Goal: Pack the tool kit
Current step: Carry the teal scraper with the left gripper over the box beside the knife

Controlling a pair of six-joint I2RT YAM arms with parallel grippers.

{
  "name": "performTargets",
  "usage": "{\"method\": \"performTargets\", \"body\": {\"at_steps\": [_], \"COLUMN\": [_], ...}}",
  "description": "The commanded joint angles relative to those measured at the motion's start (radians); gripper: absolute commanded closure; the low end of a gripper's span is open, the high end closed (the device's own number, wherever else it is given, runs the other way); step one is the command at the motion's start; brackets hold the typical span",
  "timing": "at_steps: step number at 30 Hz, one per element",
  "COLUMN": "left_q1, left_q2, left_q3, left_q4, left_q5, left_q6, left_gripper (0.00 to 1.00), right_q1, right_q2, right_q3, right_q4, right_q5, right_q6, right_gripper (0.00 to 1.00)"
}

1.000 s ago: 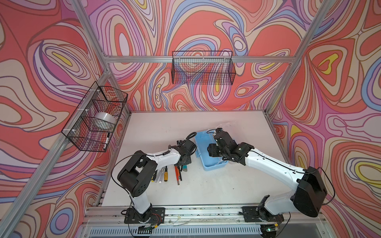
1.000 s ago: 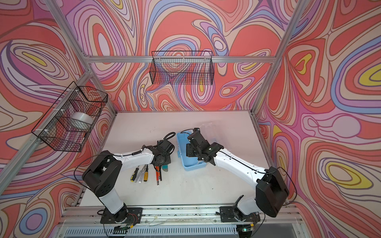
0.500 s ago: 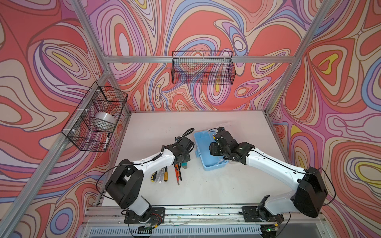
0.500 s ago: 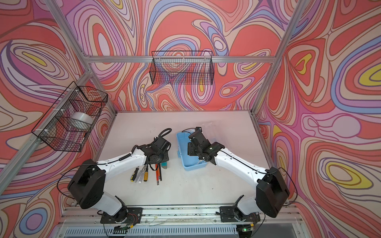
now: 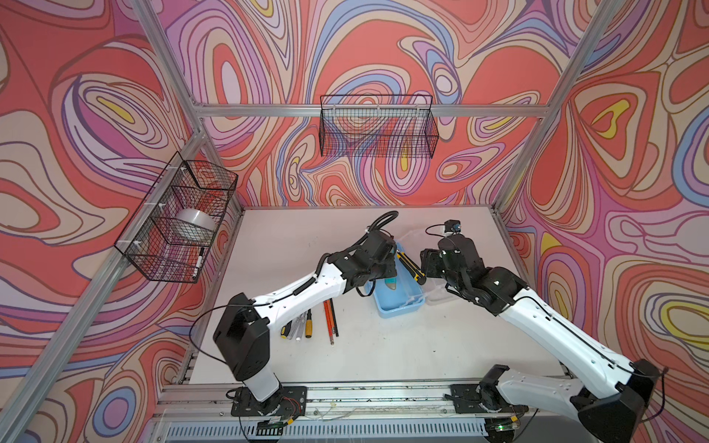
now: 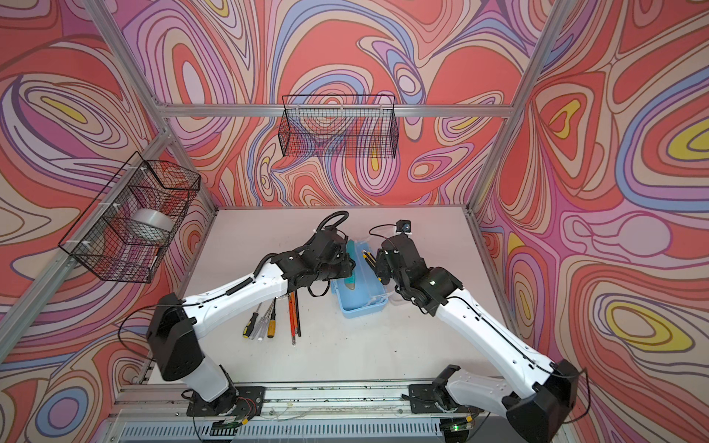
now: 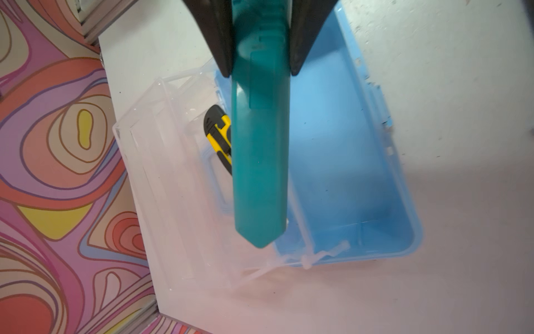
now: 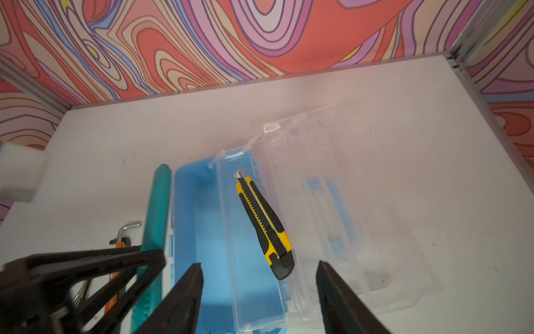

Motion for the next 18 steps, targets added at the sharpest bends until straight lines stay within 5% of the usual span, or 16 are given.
{"method": "performTargets", "body": {"at_steps": [1, 9, 18], "left_q1": [-0.003, -0.015, -0.017], "left_q2": [0.107, 0.269, 0.283], "left_q3": [0.073, 0.172, 0.163], "left_q4": [0.059, 0.152, 0.139], "left_q5": [0.076, 0.133, 0.056], "left_q6": [-0.025, -0.120, -0.155], "left_gripper": [0.83, 0.83, 0.76], "right_q1": [-0.006, -0.011, -0.019], "right_q2": [-0.034, -0.066, -0.040], "right_q3": [0.006, -0.021, -0.045], "right_q4": [-0.051, -0.062, -0.046], "right_q5": [0.049, 0.055, 0.028], "right_q6": [-0.011, -0.013, -0.025], "right_gripper": [0.35, 0.34, 0.34]}}
